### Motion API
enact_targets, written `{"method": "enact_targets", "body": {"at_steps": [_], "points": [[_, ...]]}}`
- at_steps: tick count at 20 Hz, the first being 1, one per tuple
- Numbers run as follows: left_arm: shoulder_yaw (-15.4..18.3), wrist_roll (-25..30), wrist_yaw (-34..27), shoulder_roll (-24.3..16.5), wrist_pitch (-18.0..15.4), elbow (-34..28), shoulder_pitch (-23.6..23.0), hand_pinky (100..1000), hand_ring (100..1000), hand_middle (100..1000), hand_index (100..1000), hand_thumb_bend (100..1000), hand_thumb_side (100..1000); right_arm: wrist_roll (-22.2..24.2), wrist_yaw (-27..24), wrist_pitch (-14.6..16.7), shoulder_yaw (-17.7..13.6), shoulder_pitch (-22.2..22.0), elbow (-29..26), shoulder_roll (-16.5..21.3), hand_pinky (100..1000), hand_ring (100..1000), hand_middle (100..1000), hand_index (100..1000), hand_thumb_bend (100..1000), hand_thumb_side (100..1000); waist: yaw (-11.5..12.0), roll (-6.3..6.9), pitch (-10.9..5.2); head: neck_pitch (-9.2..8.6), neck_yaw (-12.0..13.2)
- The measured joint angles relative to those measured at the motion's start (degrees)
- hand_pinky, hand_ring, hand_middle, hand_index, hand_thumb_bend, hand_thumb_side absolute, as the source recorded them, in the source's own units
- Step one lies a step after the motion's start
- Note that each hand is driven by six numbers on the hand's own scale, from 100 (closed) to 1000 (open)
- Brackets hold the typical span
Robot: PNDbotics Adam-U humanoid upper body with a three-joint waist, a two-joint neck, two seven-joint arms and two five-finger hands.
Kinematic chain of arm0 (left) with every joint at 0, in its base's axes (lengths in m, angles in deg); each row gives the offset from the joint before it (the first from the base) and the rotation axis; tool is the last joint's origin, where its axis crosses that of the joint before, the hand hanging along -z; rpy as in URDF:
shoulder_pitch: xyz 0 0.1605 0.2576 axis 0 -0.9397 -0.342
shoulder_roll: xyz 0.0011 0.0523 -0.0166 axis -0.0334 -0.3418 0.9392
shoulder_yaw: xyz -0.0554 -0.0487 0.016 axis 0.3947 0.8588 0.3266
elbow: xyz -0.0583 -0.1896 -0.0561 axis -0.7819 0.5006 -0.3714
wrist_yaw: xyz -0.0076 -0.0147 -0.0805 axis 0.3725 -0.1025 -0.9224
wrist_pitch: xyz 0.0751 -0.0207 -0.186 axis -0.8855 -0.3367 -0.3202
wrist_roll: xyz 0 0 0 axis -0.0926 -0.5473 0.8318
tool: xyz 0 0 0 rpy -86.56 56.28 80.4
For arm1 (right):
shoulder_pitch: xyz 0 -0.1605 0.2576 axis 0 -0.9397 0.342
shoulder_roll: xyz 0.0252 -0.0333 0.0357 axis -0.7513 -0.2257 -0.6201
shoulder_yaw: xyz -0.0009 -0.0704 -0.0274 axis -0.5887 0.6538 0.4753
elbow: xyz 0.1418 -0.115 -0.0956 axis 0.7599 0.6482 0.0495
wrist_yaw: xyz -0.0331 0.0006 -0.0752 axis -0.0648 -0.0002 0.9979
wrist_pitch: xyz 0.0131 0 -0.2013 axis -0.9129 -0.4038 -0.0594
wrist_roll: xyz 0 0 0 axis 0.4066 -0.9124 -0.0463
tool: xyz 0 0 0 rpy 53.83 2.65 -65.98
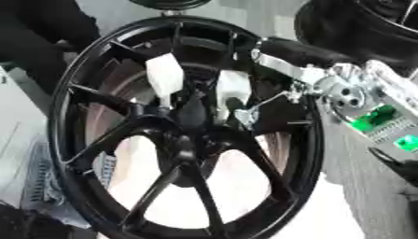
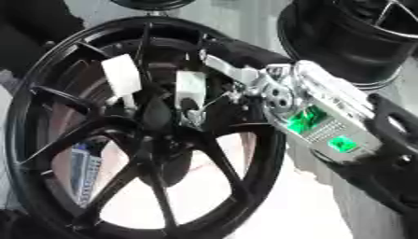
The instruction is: Pull the pin out of the wheel hub.
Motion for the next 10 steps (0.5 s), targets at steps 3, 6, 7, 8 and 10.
{"method": "enact_targets", "body": {"at_steps": [3,6,7,8,10], "points": [[0.0,-0.2,0.0,0.0,0.2,0.0,0.0,608,480,499,665,166,267,-0.2,-0.6,-0.2,-0.4,1.0,0.0,0.3,695,484,390,567,100,200,-0.1,0.0,-0.29,0.0,0.0],[0.0,-0.2,0.0,0.0,0.2,0.1,0.0,608,473,498,664,166,266,0.0,-1.3,-0.1,-1.1,2.4,0.0,0.5,695,479,384,563,100,197,-0.5,0.1,-0.84,-0.05,0.0],[0.0,-0.3,-0.1,0.0,0.3,0.2,0.0,608,472,498,664,166,266,0.1,-1.5,0.1,-1.4,2.8,0.0,0.7,695,479,384,562,100,197,-0.5,0.18,-1.06,-0.08,0.0],[0.1,-0.3,-0.1,0.0,0.3,0.3,0.0,608,471,498,664,167,265,0.2,-1.6,0.2,-1.7,3.2,0.0,0.9,700,479,383,563,100,198,-0.7,0.3,-1.29,-0.2,0.0],[0.2,-0.3,-0.3,0.0,0.3,0.4,0.0,608,470,498,664,168,264,0.5,-1.7,0.4,-2.4,3.8,0.0,1.3,706,478,382,564,100,195,-0.9,0.55,-1.71,-0.54,0.0]]}}
